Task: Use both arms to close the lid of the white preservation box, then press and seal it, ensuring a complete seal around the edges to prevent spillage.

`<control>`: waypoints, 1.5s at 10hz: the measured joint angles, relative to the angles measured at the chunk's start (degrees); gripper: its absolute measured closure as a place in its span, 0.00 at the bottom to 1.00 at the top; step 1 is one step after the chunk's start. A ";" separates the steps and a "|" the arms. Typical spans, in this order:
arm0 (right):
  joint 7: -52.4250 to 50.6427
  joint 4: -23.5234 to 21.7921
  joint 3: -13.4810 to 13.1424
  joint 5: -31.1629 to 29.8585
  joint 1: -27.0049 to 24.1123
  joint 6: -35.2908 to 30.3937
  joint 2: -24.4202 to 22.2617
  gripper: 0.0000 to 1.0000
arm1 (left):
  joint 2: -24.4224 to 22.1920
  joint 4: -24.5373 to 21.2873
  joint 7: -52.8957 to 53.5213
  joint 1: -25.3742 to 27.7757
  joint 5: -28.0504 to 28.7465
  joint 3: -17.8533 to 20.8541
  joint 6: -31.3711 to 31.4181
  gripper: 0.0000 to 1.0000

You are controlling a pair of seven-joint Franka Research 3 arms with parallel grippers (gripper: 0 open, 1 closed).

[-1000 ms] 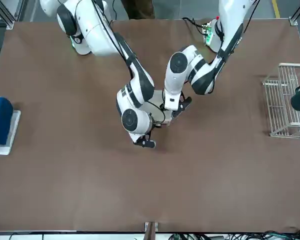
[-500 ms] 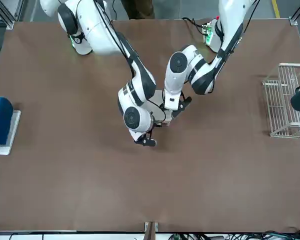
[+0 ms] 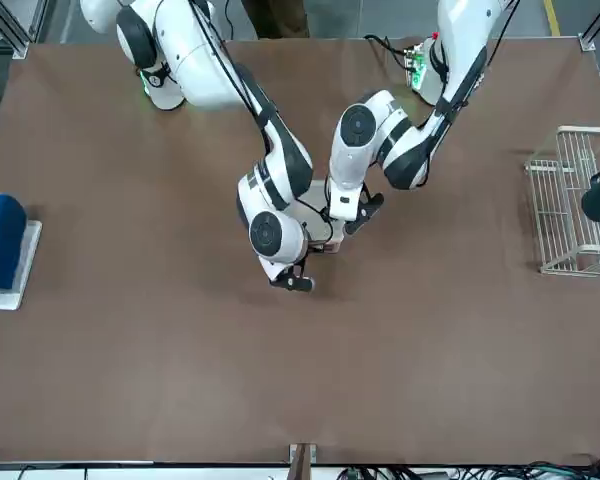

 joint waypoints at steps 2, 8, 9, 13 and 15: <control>0.04 0.02 -0.54 0.60 -0.04 -0.43 -0.07 0.99 | 0.06 0.00 -0.09 0.52 -0.15 -0.04 0.69 0.99; -0.17 0.23 -7.33 0.98 -2.32 -6.22 -8.85 0.81 | -4.95 6.42 1.28 3.71 -3.51 -0.22 -9.88 0.99; -1.27 0.13 -10.44 0.95 -2.65 -10.54 -11.92 0.78 | -7.36 7.06 3.64 5.84 -3.70 -0.26 -11.44 0.99; -7.40 -1.70 -20.76 -1.35 -3.69 -20.16 -20.34 0.22 | -13.68 13.55 20.32 15.77 -8.05 -0.24 -23.54 0.75; -8.27 -3.00 -20.24 -7.88 -8.05 -20.38 -24.77 0.00 | -14.50 19.28 33.05 19.76 -8.99 0.94 -31.71 0.45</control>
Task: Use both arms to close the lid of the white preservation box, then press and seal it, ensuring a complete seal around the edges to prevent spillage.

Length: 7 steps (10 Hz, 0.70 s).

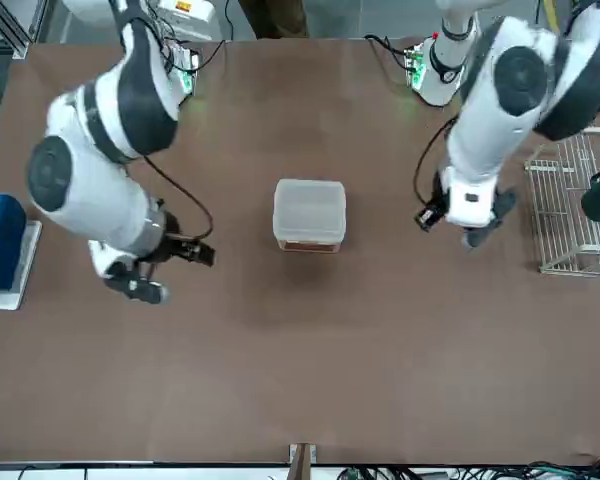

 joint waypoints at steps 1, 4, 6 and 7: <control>-2.72 -0.37 2.73 -2.26 -4.64 -0.36 -2.53 0.00 | -0.81 1.63 6.08 -0.54 -1.54 3.27 -1.25 0.39; -11.03 -5.06 10.91 -12.20 -16.35 -1.83 -11.48 0.00 | -4.54 2.20 17.39 -11.54 -6.03 18.96 -1.72 0.10; -10.91 -12.42 24.66 -19.81 -26.60 -1.16 -18.54 0.00 | -6.86 2.34 25.85 -12.38 -8.25 22.12 -4.78 0.00; -10.92 -17.25 28.30 -21.30 -30.16 0.72 -21.79 0.00 | -7.93 2.67 30.58 -12.63 -8.51 23.54 -7.96 0.00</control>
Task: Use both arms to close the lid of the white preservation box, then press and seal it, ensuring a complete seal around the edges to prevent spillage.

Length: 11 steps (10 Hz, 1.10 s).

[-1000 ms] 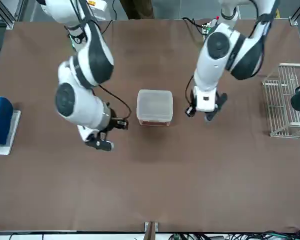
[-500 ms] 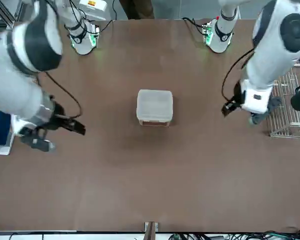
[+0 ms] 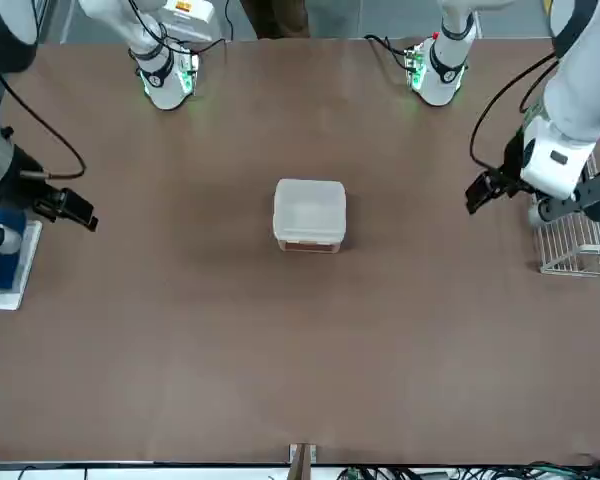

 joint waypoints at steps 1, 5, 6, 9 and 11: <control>-0.59 -4.79 1.00 -0.51 -1.82 2.18 -2.89 0.00 | -0.83 0.90 3.56 -0.60 -0.10 1.68 -2.73 0.00; -7.05 -9.39 1.01 -2.77 -5.33 4.76 -5.74 0.00 | -3.21 2.66 12.21 -3.83 -0.12 5.68 -5.53 0.00; -8.93 -8.94 1.00 -2.78 -6.49 5.05 -5.79 0.00 | -3.17 2.65 12.84 -3.90 -0.12 5.83 -5.53 0.00; -12.76 -7.55 1.04 -4.51 -7.14 5.13 -5.80 0.00 | -3.17 3.10 13.37 -3.92 -0.12 6.34 -5.52 0.00; -13.44 -7.56 1.08 -4.71 -7.14 4.75 -5.79 0.00 | -3.17 3.34 13.46 -4.00 -0.12 6.35 -5.53 0.00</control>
